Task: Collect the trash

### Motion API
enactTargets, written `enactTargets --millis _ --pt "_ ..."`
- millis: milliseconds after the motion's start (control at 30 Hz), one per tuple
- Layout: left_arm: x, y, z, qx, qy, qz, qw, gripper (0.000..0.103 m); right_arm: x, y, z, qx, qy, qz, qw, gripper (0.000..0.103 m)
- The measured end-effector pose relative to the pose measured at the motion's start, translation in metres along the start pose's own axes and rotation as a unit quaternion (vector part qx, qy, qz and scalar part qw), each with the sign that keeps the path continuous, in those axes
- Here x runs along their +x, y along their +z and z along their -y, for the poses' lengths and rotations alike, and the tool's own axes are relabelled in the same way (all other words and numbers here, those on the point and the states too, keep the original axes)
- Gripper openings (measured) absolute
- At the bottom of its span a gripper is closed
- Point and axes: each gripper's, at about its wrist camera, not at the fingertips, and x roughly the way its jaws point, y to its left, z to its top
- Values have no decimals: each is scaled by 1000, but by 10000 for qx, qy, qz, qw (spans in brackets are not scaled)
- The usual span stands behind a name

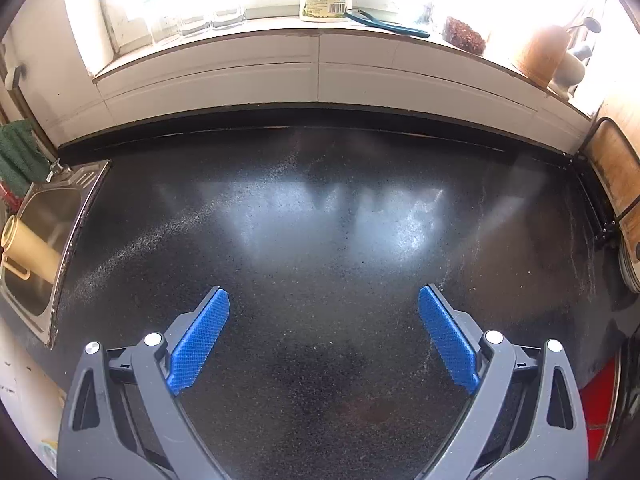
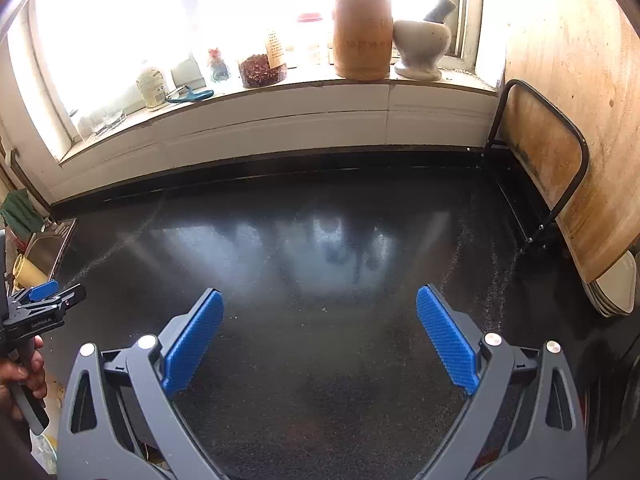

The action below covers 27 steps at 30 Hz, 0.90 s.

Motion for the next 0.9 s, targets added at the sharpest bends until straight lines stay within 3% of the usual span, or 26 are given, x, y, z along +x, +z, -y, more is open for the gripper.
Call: enactTargets --millis 900 --pt "-3 2 -3 -14 30 1 10000 93 14 7 -4 -47 125 -123 9998 94"
